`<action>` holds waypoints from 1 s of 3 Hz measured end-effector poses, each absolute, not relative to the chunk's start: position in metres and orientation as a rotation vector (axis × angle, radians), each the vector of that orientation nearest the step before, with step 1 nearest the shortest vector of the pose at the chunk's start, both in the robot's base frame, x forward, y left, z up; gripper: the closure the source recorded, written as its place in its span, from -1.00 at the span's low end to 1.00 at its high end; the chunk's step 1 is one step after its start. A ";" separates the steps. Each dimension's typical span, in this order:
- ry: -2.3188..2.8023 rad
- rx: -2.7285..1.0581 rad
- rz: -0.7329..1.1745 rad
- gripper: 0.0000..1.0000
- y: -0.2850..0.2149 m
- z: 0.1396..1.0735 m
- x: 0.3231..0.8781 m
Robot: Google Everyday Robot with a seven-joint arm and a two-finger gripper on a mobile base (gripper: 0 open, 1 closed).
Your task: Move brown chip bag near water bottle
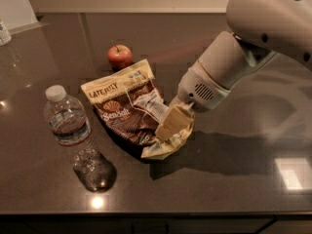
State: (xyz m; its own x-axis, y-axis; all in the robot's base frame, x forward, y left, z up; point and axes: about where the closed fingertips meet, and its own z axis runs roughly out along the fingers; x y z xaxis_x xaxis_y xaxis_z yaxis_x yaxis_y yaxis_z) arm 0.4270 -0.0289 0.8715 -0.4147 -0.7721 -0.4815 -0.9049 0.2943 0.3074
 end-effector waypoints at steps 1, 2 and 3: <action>2.317 -1.546 0.812 -0.68 -0.022 0.872 0.428; 2.303 -1.539 0.789 -1.00 -0.019 0.870 0.431; 2.303 -1.540 0.788 -1.00 -0.019 0.870 0.431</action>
Offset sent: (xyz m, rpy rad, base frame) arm 0.0090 0.0113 -0.0054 0.0079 -0.0424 -0.0104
